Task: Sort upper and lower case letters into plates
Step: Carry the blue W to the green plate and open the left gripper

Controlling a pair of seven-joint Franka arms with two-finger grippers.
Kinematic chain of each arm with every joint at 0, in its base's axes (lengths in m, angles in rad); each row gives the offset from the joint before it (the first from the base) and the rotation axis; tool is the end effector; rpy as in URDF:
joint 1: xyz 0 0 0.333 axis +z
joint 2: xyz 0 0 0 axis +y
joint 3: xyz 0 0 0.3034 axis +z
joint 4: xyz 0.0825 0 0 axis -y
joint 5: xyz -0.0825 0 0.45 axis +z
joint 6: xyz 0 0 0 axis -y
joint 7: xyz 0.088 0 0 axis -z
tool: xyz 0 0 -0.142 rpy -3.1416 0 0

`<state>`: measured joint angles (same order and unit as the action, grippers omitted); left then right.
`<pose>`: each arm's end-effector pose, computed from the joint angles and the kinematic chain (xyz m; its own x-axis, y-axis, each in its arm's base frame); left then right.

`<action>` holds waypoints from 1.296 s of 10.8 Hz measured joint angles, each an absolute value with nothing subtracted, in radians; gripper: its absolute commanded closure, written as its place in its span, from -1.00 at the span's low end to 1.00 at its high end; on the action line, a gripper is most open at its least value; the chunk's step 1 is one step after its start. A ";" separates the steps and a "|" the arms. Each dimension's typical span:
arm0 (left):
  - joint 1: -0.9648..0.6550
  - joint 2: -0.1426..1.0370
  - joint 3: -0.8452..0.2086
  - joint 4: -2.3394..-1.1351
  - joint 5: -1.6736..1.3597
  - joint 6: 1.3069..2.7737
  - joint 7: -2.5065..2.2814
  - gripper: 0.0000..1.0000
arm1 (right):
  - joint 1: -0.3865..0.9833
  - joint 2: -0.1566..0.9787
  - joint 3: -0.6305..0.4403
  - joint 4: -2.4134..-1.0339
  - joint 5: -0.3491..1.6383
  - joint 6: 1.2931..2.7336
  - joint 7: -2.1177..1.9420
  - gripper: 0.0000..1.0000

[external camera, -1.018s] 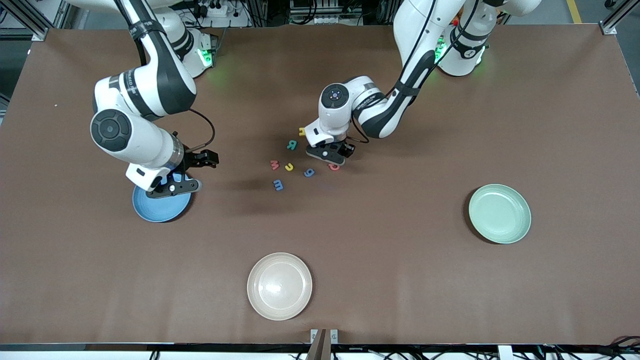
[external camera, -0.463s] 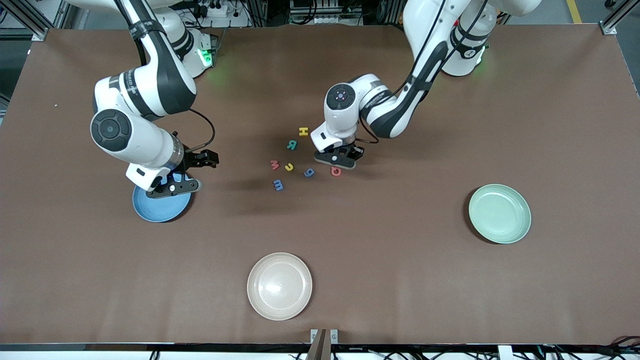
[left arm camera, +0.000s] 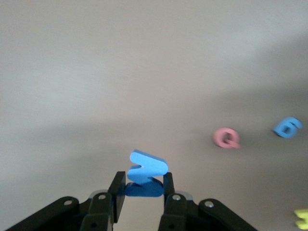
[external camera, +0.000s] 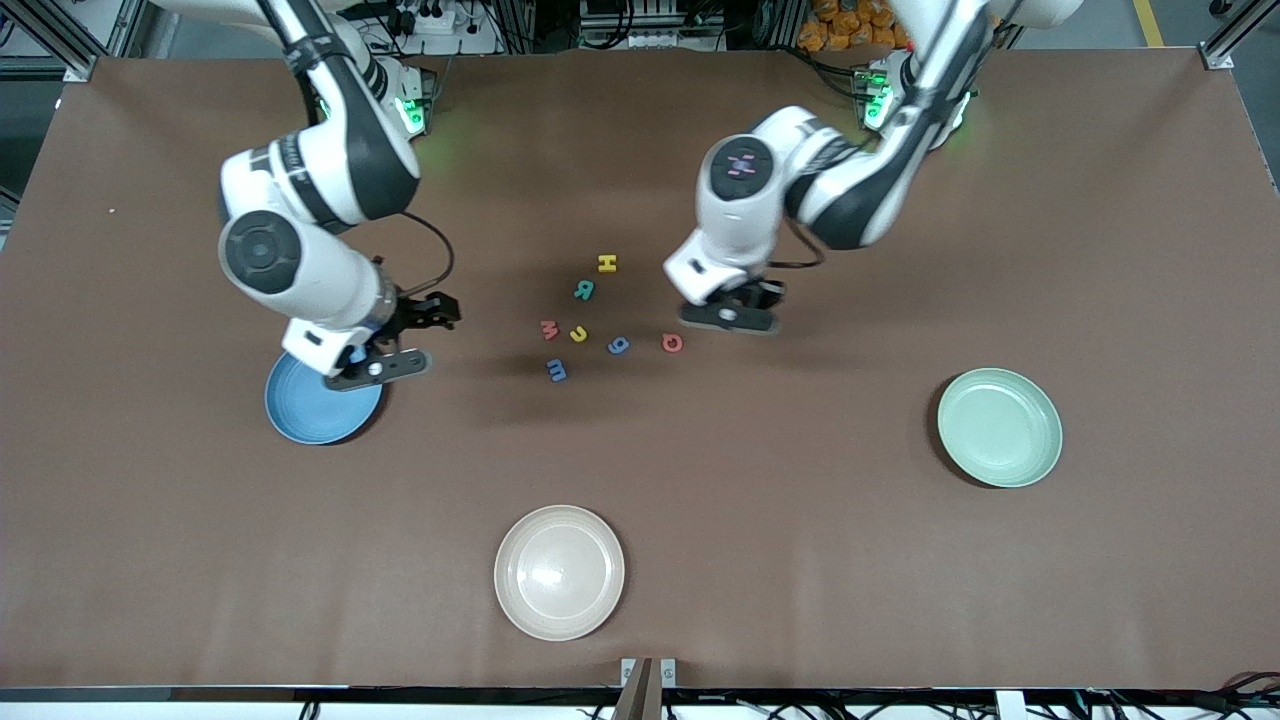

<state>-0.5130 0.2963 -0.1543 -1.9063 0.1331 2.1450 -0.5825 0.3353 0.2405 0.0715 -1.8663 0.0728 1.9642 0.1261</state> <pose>0.5245 -0.4001 0.2554 0.9881 -0.1536 -0.0113 -0.1540 -0.9846 -0.0826 0.5931 0.2625 0.2968 0.9572 0.2463 -0.1517 0.2397 -0.9689 -0.0609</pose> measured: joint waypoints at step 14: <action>-0.020 0.358 0.044 -1.986 0.129 2.199 0.233 1.00 | 0.567 0.379 0.073 -2.117 0.072 2.453 0.269 -1.00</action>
